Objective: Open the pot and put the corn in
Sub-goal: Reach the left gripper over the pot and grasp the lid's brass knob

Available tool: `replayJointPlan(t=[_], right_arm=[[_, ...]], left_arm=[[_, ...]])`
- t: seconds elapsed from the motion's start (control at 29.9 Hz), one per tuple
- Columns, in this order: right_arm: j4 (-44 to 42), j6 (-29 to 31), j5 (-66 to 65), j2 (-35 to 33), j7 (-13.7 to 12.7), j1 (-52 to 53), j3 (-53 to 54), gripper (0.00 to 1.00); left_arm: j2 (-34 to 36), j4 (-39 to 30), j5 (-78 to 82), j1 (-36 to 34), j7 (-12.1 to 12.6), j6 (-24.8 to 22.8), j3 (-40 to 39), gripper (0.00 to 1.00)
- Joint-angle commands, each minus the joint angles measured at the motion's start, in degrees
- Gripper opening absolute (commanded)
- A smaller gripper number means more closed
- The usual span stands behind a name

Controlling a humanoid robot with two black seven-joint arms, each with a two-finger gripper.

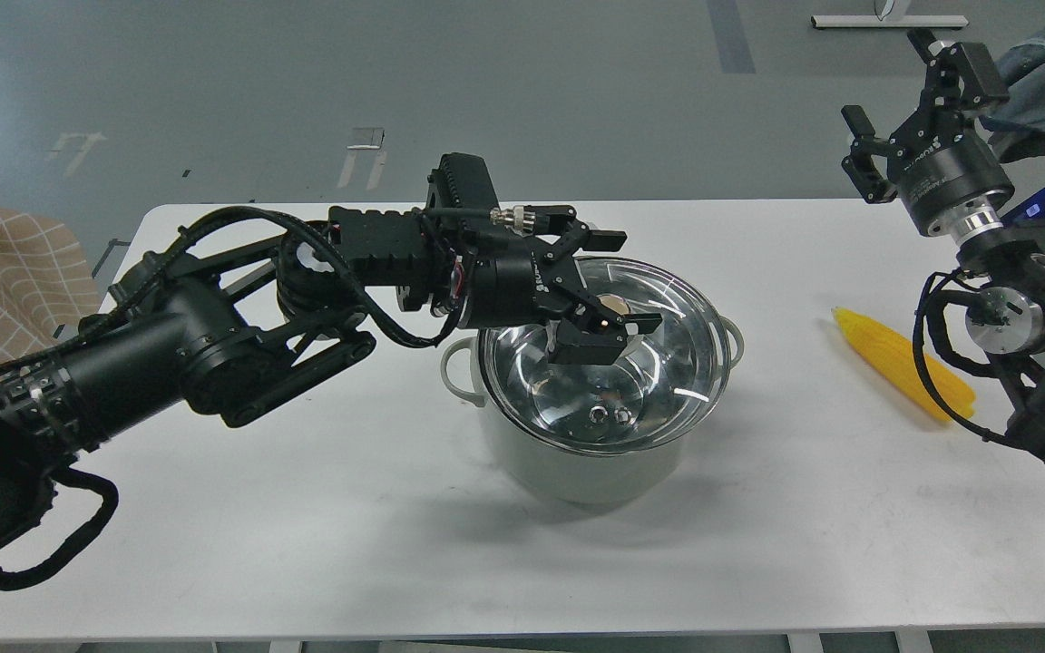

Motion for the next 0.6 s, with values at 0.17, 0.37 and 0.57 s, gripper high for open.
replayJointPlan(t=[0.17,0.37,0.57], right_arm=[[0.0,0.0,0.0,0.2,0.0,-0.4,0.0,0.99],[0.0,0.0,0.0,0.3,0.0,-0.5,-0.1,0.99],[0.1,0.0,0.0,0.3,0.0,-0.9,-0.1,0.99]], left_arm=[[-0.5,1.2,-1.3,4.0,0.0,0.0,-0.4,0.95],[-0.5,1.9,-6.7,4.8,0.0,0.0,-0.1,0.89],[-0.5,2.8,-6.7,5.3,0.1,0.1,0.0,0.44]])
